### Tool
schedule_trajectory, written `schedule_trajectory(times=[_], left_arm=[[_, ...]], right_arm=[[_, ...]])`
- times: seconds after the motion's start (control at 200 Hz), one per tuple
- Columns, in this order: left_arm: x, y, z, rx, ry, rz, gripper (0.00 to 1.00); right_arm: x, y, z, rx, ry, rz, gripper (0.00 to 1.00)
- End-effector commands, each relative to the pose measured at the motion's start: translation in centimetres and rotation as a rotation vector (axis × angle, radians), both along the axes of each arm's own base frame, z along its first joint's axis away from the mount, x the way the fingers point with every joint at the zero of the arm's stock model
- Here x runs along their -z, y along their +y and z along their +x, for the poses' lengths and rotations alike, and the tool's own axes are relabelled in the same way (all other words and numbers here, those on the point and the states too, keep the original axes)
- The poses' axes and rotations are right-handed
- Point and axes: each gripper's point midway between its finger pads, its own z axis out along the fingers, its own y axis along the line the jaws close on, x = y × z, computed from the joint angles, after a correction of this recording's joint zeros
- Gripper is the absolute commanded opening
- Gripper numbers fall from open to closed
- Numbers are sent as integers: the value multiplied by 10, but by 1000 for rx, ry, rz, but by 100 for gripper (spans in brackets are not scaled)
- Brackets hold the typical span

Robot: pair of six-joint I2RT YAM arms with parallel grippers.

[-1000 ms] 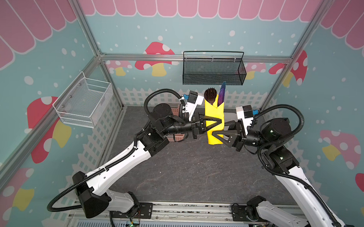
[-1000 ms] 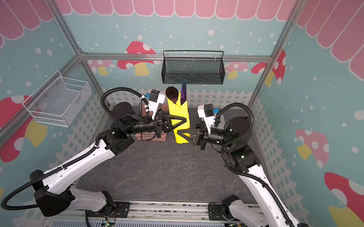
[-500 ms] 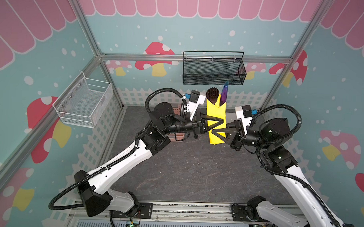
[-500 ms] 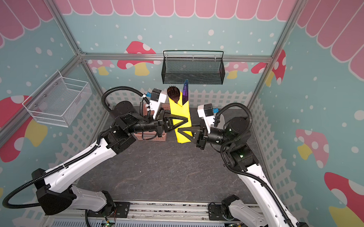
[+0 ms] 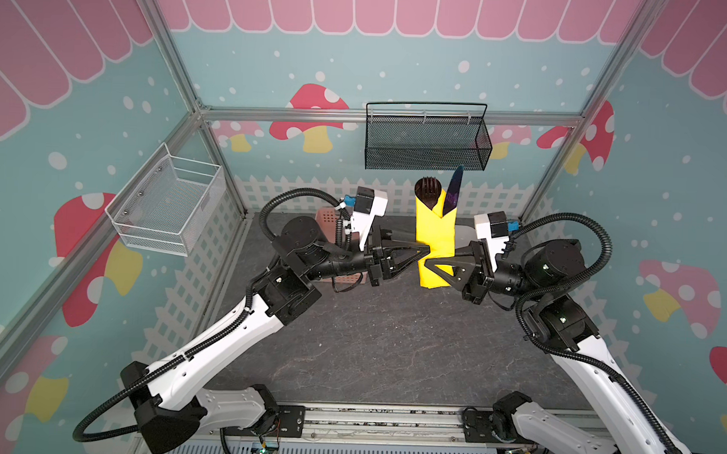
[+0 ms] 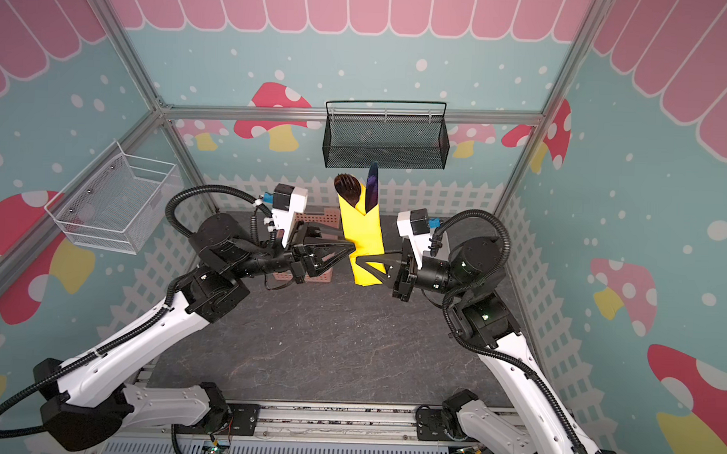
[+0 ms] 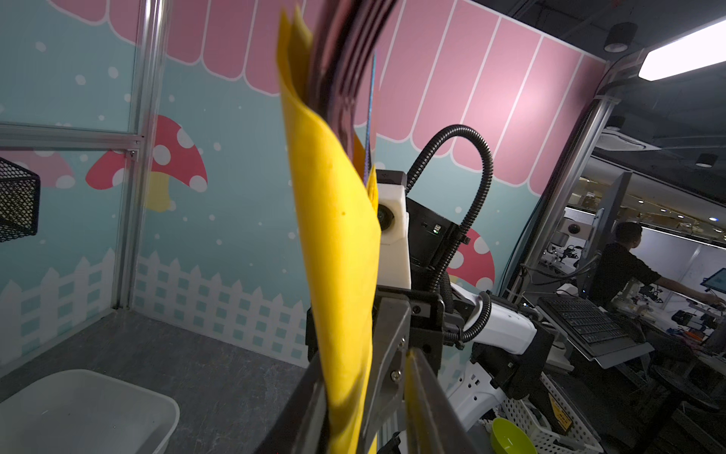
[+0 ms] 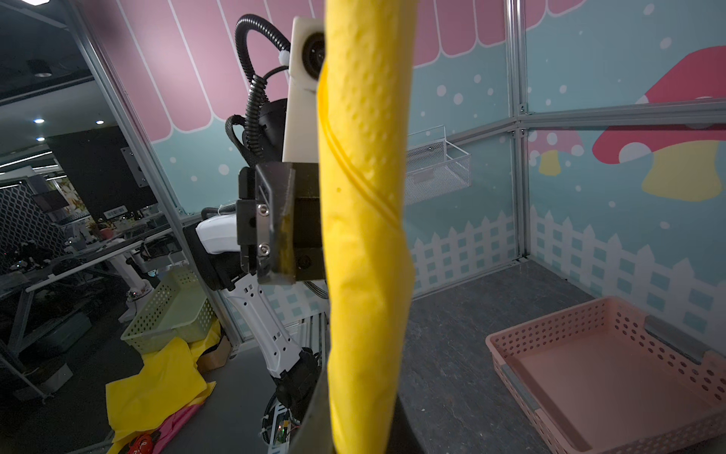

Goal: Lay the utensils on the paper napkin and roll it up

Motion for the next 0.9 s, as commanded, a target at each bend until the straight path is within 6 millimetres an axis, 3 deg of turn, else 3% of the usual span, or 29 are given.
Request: schedule_trajectory(times=[0.0, 0.225, 0.48, 0.615, 0.896], left_arm=[[-5, 7, -3, -21, -20, -13, 43], [-8, -7, -17, 76, -40, -9, 59], [-6, -33, -20, 131, -28, 22, 62], [-11, -38, -23, 160, -30, 14, 60], [-7, -40, -23, 153, -25, 28, 45]], right_arm=[[-17, -5, -9, 10, -95, 35, 0], [-21, -3, -18, -52, -118, 39, 0], [-21, -3, -32, -121, -141, 45, 0], [-18, -3, -32, -128, -135, 41, 0], [-13, -3, -33, -131, -127, 35, 0]])
